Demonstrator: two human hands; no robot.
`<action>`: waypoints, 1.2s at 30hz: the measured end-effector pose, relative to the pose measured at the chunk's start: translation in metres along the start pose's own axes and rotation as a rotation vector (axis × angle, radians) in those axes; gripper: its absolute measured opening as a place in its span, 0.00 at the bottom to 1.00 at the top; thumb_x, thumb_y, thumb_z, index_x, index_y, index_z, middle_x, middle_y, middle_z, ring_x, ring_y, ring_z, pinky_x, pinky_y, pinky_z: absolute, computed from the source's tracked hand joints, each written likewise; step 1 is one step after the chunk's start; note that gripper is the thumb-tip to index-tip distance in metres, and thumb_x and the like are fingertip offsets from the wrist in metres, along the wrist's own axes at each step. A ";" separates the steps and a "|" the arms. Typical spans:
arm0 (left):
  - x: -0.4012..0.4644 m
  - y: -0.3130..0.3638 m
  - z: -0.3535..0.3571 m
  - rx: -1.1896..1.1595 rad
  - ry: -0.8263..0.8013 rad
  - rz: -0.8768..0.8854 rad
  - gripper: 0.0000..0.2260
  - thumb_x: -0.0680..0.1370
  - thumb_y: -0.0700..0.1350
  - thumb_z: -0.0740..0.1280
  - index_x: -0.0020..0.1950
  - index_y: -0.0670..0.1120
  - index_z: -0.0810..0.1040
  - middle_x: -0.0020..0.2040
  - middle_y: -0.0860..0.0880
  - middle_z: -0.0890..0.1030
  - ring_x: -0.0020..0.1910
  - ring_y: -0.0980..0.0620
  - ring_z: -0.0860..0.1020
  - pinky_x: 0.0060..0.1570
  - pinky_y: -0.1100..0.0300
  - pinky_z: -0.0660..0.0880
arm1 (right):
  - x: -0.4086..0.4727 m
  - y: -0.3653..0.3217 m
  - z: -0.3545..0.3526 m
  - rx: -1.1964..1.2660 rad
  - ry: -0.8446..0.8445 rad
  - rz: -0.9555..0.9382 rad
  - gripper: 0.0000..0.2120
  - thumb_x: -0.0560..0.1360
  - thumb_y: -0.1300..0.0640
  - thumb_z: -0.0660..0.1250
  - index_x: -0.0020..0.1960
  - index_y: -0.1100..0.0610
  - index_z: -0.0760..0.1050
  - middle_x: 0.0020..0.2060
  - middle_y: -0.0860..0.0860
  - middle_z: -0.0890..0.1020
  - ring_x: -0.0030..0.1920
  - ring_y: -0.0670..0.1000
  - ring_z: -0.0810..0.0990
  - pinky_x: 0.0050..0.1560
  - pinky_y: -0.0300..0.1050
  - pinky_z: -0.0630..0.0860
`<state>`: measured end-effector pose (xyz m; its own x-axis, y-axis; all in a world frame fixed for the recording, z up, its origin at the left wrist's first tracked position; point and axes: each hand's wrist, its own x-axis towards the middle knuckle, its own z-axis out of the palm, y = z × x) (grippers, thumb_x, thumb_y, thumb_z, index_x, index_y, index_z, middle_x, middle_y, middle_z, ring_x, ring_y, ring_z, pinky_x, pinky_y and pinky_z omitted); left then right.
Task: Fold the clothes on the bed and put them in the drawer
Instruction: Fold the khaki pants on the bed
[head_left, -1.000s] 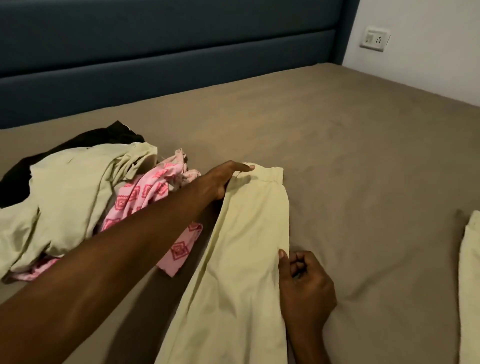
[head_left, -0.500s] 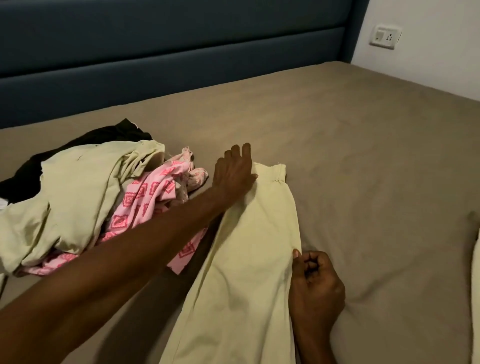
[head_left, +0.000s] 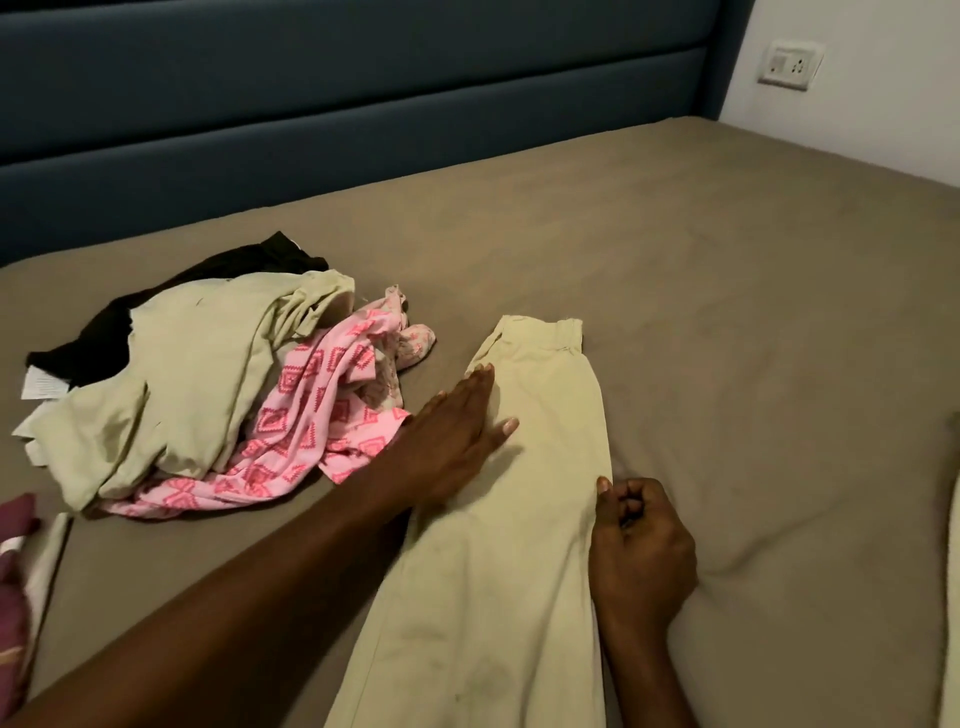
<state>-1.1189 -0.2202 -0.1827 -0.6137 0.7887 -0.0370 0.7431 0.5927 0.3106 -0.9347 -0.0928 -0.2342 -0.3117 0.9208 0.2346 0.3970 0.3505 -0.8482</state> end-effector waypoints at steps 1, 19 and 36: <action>-0.022 0.007 0.001 0.032 0.004 0.033 0.37 0.83 0.67 0.47 0.84 0.47 0.41 0.83 0.53 0.43 0.82 0.56 0.43 0.81 0.53 0.43 | 0.000 0.001 0.001 0.001 0.005 0.002 0.09 0.78 0.50 0.70 0.42 0.51 0.76 0.33 0.45 0.79 0.34 0.54 0.77 0.36 0.48 0.73; -0.263 0.027 0.045 -0.079 0.041 -0.144 0.35 0.78 0.64 0.35 0.84 0.53 0.42 0.82 0.55 0.40 0.80 0.55 0.39 0.78 0.51 0.41 | -0.001 -0.028 -0.042 -0.032 -0.469 0.099 0.10 0.75 0.57 0.70 0.54 0.58 0.75 0.46 0.51 0.82 0.50 0.57 0.82 0.53 0.55 0.79; -0.407 0.061 0.061 -0.300 0.257 -0.394 0.26 0.86 0.52 0.47 0.81 0.41 0.62 0.81 0.41 0.62 0.81 0.43 0.58 0.79 0.48 0.52 | -0.215 -0.017 -0.186 -0.602 -0.334 -0.061 0.14 0.87 0.52 0.56 0.59 0.63 0.73 0.51 0.62 0.83 0.51 0.65 0.83 0.42 0.50 0.69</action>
<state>-0.8077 -0.4956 -0.2068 -0.9031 0.4291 0.0164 0.3586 0.7324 0.5788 -0.7138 -0.2646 -0.1814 -0.5591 0.8285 0.0328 0.7506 0.5225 -0.4045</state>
